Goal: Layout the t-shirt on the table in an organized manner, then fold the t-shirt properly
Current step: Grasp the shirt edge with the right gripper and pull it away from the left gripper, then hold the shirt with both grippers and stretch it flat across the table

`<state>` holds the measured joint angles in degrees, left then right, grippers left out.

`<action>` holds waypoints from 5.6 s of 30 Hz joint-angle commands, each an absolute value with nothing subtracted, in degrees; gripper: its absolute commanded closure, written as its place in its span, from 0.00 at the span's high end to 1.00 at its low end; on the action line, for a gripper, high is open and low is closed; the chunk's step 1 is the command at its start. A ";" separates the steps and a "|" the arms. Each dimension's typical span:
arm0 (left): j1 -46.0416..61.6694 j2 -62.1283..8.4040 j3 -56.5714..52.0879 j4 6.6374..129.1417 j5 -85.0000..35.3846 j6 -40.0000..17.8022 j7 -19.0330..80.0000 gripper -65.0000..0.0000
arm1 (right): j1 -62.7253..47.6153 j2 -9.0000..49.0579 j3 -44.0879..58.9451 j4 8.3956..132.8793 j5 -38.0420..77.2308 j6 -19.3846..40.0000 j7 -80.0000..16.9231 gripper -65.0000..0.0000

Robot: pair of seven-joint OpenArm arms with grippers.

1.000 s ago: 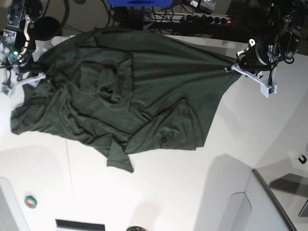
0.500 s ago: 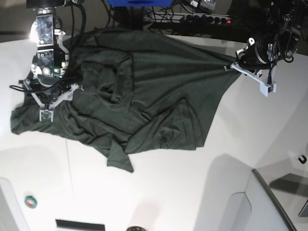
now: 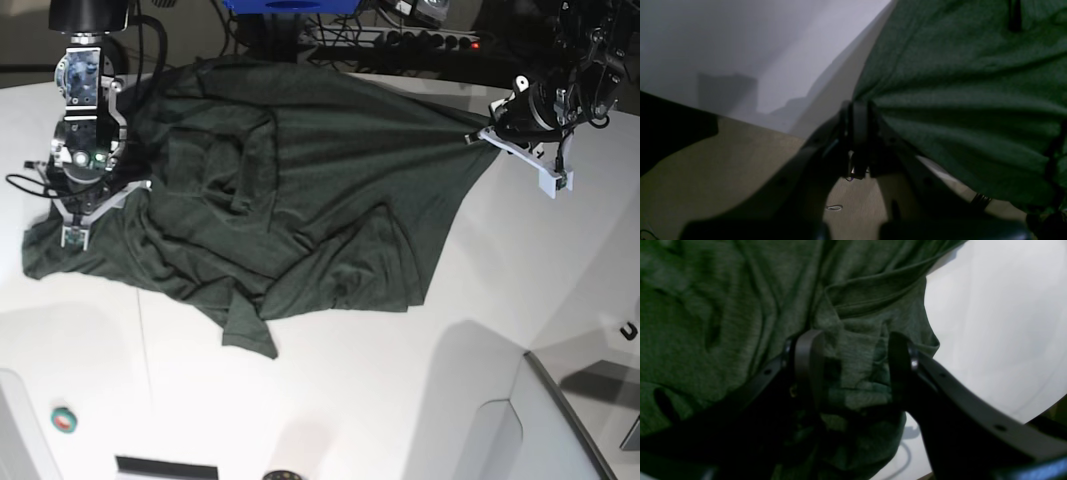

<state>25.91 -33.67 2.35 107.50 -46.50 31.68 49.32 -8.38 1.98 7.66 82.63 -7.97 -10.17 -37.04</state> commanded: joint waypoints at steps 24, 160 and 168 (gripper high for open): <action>25.63 -34.68 1.89 108.26 -46.02 31.87 48.75 0.00 | -8.48 2.07 24.31 86.46 -8.48 -10.42 -36.26 0.00; 29.32 -15.60 -24.66 91.65 -46.02 2.24 48.40 0.81 | -7.69 3.12 57.10 83.47 28.88 21.93 -51.21 0.00; 27.47 -15.52 -21.93 91.12 -46.11 2.24 48.40 0.80 | -7.69 3.12 57.10 83.47 28.88 21.93 -51.12 0.00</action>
